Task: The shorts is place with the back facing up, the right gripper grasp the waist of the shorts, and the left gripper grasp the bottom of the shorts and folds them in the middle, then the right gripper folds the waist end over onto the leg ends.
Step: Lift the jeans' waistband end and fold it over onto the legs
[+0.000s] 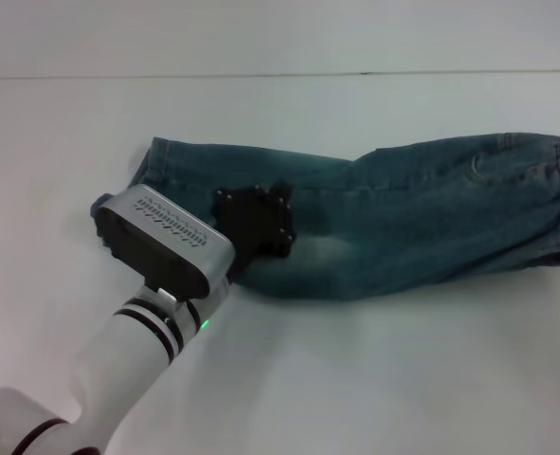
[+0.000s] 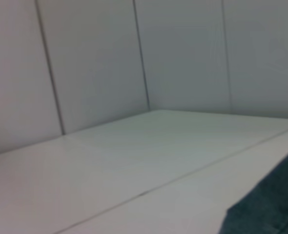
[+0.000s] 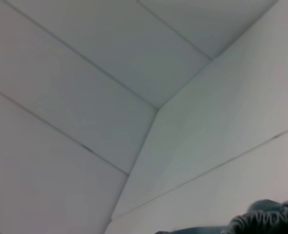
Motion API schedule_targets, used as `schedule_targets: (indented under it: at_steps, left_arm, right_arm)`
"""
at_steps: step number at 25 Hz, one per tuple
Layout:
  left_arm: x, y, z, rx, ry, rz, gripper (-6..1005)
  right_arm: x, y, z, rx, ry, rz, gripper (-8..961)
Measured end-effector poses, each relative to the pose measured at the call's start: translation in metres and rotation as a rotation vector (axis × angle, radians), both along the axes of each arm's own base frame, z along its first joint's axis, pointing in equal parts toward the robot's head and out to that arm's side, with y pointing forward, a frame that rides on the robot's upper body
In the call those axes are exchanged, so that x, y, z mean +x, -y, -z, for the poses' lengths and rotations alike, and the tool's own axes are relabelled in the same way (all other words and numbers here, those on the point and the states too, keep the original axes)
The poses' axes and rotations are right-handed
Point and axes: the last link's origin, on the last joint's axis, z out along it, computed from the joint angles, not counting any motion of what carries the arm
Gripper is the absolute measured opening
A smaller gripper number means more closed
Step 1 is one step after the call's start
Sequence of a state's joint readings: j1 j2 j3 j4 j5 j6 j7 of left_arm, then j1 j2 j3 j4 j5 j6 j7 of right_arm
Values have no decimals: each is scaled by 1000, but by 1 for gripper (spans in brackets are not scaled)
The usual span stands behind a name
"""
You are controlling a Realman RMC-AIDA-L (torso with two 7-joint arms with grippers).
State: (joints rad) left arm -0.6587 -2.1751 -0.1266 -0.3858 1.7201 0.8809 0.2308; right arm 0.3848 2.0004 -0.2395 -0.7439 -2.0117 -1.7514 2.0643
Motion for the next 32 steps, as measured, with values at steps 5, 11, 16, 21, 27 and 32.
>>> schedule_targets:
  at_steps: [5, 11, 16, 21, 27, 32]
  left_arm:
    - [2, 6, 10, -58, -29, 11, 51]
    - [5, 12, 19, -112, -52, 28, 32]
    - [10, 17, 22, -130, -47, 46, 32]
    - [12, 23, 25, -139, -23, 41, 33]
    - [14, 32, 26, -141, 10, 34, 33]
    - [9, 35, 20, -101, 44, 26, 34]
  right_arm:
    - [-26, -20, -5, -15, -1, -91, 57]
    - [-79, -64, -9, -67, 37, -238, 56]
    - [-139, -108, 2, -120, 127, -354, 56]
    - [-200, -140, 42, -180, 273, -450, 55]
    - [-254, -157, 92, -210, 411, -533, 55]
    - [-276, -163, 145, -207, 526, -581, 56]
